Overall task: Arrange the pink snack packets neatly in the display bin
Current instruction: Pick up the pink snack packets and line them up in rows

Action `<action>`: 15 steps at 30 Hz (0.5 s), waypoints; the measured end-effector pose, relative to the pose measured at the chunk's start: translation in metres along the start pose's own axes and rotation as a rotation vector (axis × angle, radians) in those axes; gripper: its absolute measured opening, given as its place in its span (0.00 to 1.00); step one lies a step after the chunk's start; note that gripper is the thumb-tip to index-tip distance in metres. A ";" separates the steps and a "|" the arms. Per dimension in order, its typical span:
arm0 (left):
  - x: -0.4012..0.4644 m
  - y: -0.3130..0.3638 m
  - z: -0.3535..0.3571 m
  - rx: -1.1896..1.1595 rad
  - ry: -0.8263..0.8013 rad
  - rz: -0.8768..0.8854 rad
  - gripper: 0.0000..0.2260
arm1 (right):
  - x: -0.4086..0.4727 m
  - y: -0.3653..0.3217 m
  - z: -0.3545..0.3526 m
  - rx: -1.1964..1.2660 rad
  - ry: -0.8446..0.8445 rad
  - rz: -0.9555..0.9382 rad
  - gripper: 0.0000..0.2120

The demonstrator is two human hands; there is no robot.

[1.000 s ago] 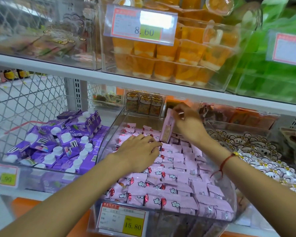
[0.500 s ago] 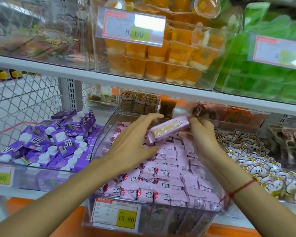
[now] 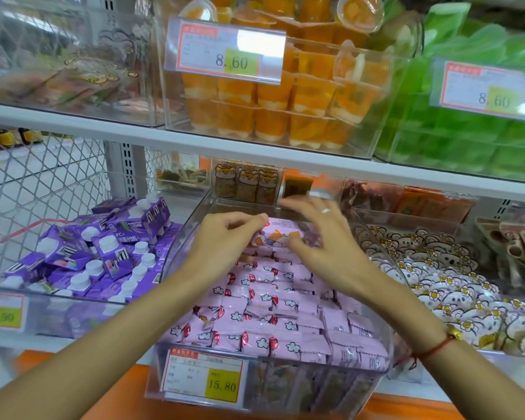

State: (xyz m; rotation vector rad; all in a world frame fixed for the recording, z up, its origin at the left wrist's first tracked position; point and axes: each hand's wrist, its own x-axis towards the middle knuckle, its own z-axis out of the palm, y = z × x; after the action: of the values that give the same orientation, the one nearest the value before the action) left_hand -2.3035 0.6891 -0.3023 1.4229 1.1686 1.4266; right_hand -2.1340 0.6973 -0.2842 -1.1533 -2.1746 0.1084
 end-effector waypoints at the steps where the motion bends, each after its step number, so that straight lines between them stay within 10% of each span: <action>1: 0.001 -0.001 0.001 0.009 0.000 0.008 0.08 | -0.001 -0.002 0.003 -0.057 -0.051 -0.037 0.25; 6: 0.003 -0.004 0.003 0.150 -0.003 0.075 0.16 | 0.002 0.006 0.007 -0.191 0.050 -0.031 0.20; 15: 0.008 -0.034 -0.009 1.070 -0.269 0.388 0.19 | 0.029 0.032 0.006 0.352 0.139 0.471 0.10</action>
State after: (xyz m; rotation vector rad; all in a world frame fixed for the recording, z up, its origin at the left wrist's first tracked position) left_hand -2.3159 0.7051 -0.3328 2.5839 1.6182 0.7455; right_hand -2.1263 0.7400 -0.2856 -1.3890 -1.6446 0.5728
